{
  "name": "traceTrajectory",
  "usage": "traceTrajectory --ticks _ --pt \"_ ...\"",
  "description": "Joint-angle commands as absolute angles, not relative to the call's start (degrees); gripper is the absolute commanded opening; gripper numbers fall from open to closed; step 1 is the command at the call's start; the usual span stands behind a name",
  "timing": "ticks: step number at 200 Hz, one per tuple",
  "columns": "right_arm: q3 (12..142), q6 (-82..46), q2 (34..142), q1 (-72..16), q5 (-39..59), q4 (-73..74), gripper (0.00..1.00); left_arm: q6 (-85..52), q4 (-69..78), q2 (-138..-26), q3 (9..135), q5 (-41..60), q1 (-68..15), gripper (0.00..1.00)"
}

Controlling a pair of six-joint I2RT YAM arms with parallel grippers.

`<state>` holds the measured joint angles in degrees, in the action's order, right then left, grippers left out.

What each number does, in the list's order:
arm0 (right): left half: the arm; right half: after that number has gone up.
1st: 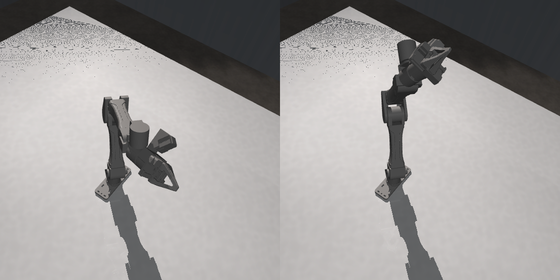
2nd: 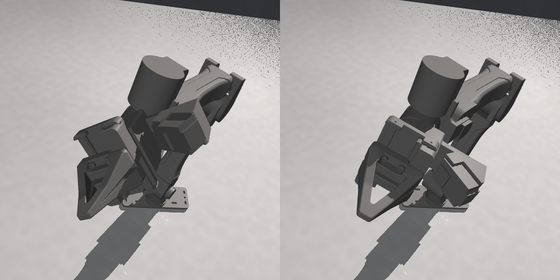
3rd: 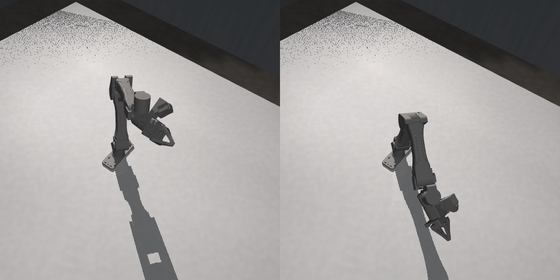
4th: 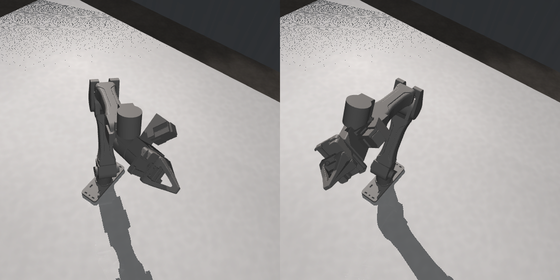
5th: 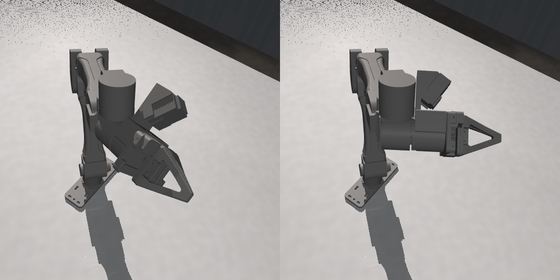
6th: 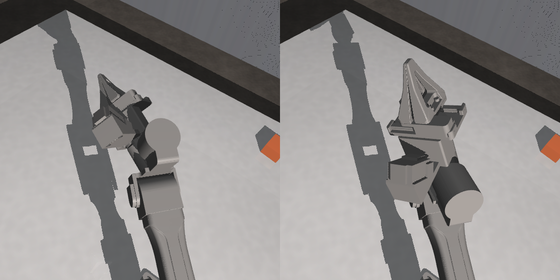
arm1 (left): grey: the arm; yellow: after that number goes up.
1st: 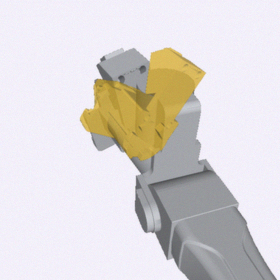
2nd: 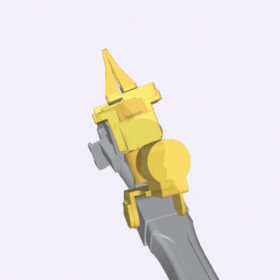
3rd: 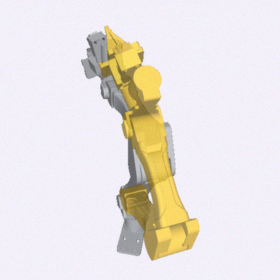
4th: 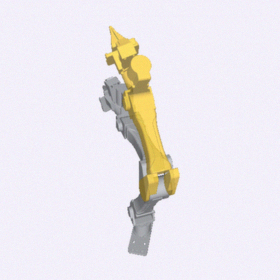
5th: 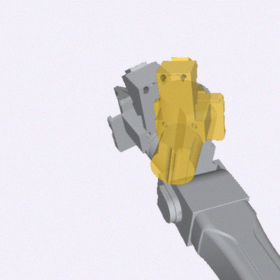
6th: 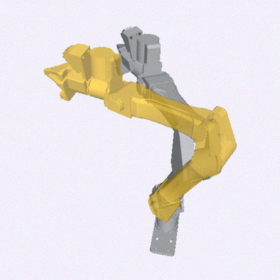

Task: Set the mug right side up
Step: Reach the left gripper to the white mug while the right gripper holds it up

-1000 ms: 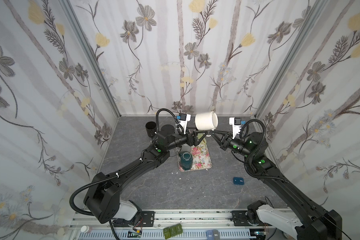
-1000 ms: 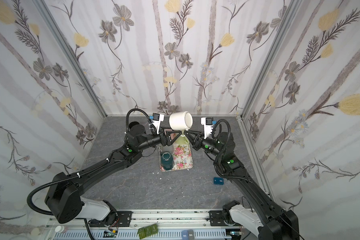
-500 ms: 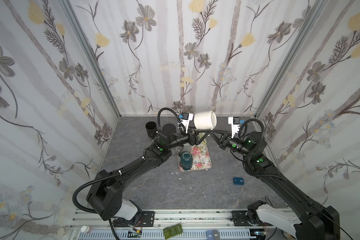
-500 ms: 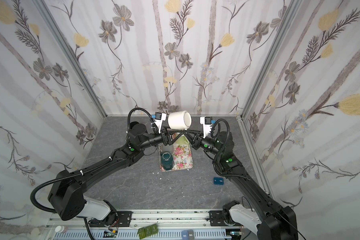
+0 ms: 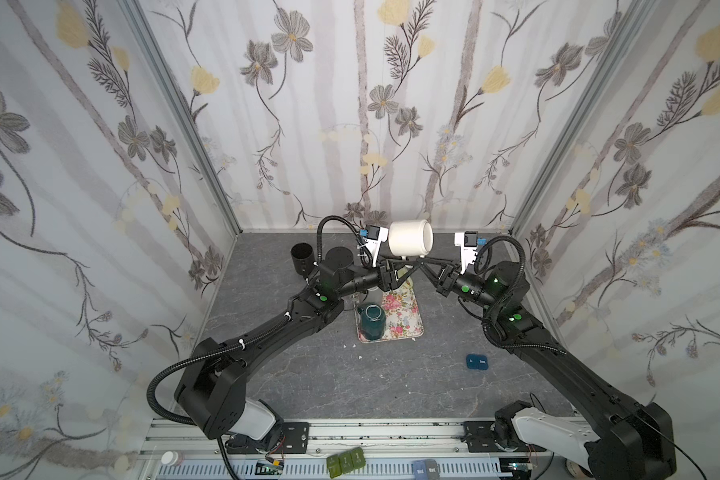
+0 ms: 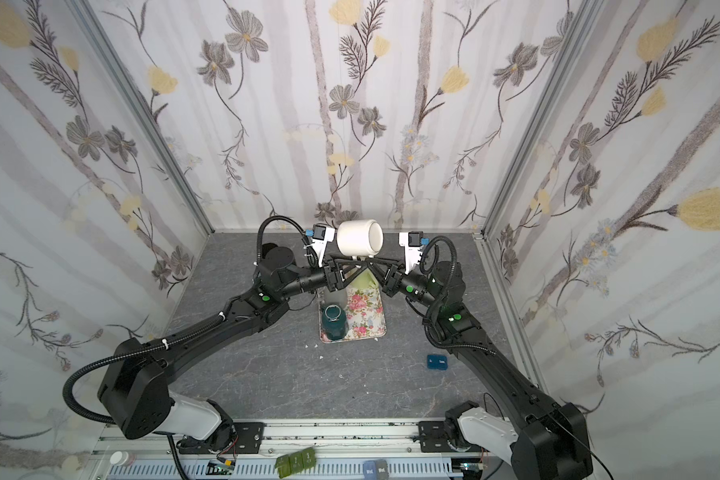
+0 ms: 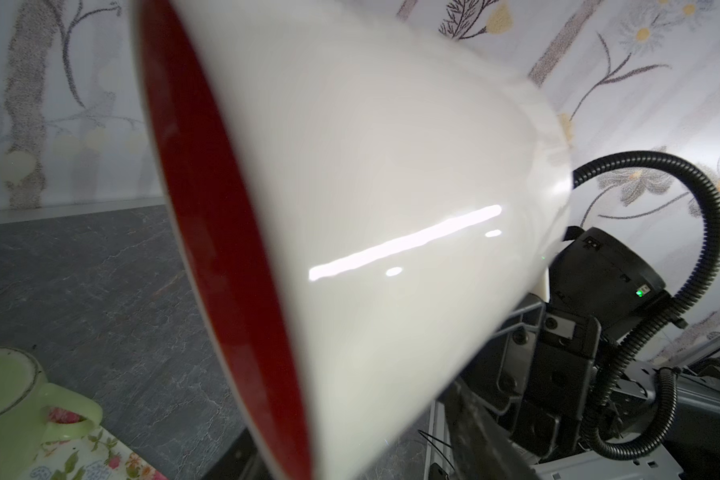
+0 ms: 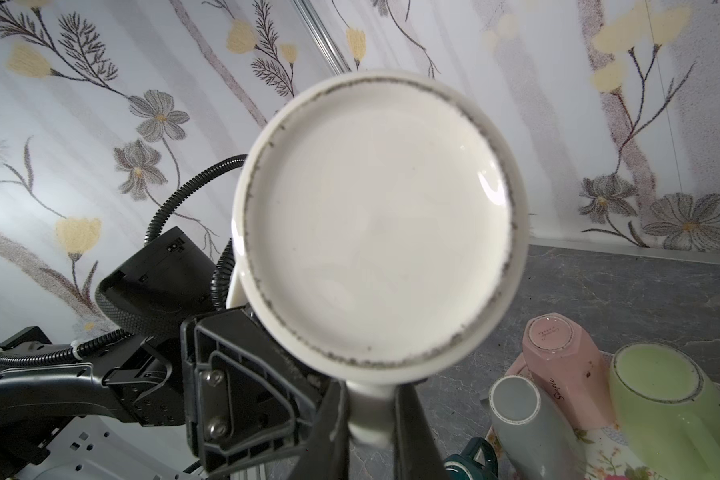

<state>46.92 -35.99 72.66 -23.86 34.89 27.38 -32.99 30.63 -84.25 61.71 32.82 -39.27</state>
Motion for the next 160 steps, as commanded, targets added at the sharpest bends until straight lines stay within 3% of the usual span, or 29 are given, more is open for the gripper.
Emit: traceTrajectory --ticks 1,160 --pt "46.85 -35.97 72.87 -23.93 35.61 32.12 0.00 -32.74 34.94 -84.02 61.81 33.27 -39.20 0.54" --pt "45.98 -36.56 73.65 -23.93 35.25 31.77 0.00 -33.31 36.30 -83.53 60.29 32.43 -39.20 0.41"
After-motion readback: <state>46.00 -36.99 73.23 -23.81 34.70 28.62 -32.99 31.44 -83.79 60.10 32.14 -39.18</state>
